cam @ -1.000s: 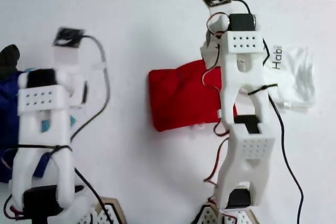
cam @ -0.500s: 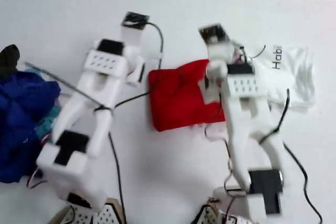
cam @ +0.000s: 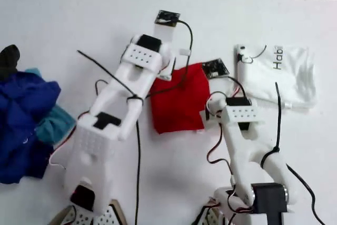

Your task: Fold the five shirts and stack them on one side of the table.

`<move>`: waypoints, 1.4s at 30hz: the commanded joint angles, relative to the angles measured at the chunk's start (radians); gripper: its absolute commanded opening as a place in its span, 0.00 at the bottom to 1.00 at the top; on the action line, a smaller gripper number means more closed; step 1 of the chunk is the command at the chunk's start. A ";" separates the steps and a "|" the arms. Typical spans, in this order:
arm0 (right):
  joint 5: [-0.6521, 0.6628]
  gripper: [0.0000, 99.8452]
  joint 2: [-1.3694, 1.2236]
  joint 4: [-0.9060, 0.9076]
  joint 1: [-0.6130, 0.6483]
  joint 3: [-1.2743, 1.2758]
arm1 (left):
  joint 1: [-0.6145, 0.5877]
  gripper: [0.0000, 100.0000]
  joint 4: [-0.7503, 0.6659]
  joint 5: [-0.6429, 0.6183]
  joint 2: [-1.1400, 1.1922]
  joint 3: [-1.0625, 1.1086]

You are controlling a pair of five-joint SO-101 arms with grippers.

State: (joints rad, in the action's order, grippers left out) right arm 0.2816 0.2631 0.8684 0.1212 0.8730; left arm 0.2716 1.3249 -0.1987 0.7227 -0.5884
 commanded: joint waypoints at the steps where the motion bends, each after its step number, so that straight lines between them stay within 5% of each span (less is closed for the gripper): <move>1: 0.002 0.02 0.045 -0.048 -0.013 0.023 | -0.011 0.03 0.003 -0.006 0.074 -0.113; 12: 0.008 0.02 0.047 -0.044 -0.104 -0.009 | -0.101 0.03 0.103 -0.002 0.252 -0.366; 20: 0.008 0.02 0.048 0.122 -0.096 -0.241 | -0.109 0.03 0.176 -0.002 0.284 -0.463; 29: -0.002 0.02 -0.027 0.170 -0.081 -0.580 | -0.107 0.03 0.468 -0.002 0.288 -0.782; 35: -0.106 0.02 -0.283 0.173 -0.091 -0.778 | -0.097 0.03 0.466 -0.005 0.186 -0.630; 42: -0.198 0.02 -0.584 0.309 -0.102 -1.094 | -0.083 0.03 0.425 -0.005 -0.117 -0.176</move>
State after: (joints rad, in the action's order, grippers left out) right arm 0.1005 -0.2417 1.1170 0.0307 -0.0690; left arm 0.1734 1.7683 -0.2002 0.7979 -0.9183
